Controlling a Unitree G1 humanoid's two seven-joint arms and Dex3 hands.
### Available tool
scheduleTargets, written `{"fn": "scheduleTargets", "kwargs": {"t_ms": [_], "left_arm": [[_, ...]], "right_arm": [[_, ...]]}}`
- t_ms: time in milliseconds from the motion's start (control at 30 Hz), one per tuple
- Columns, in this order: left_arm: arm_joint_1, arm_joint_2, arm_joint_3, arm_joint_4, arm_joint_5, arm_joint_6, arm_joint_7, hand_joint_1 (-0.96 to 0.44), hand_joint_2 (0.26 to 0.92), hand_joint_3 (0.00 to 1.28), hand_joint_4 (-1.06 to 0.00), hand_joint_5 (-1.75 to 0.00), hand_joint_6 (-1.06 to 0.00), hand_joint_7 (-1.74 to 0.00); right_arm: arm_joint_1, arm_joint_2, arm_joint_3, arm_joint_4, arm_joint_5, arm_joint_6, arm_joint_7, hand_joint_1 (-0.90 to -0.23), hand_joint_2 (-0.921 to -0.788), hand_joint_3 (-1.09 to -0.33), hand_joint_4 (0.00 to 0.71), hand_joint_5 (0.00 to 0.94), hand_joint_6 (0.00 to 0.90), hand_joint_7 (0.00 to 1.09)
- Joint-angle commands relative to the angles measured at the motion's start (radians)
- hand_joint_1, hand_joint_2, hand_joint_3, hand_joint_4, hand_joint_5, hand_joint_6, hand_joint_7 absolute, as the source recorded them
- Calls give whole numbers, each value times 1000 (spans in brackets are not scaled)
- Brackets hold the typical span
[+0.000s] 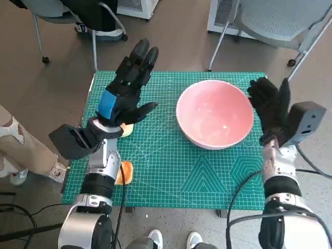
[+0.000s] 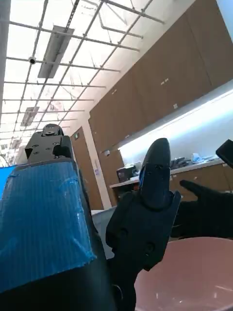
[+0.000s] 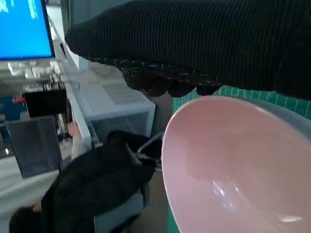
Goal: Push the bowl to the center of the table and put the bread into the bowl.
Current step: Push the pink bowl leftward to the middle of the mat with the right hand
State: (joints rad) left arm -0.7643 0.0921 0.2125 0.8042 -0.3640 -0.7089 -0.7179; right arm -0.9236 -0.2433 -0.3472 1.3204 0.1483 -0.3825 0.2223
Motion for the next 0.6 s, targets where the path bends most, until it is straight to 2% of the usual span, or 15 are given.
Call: {"fn": "scheduleTargets", "kwargs": {"t_ms": [33,600], "left_arm": [[8,11,0,0,1,-3,-6,-600,921,237,-7,-1,-155,-12],[14,16,0,-1,2,-1,-9,-601,921,234,-12,-3,-160,-14]], "right_arm": [[15,29,10,5,-15,-1,10,-620,-921,-781,207,12,318,62],[4,107,47,2,-39,-30,42,-628,-921,-785,230,12,314,57]]}}
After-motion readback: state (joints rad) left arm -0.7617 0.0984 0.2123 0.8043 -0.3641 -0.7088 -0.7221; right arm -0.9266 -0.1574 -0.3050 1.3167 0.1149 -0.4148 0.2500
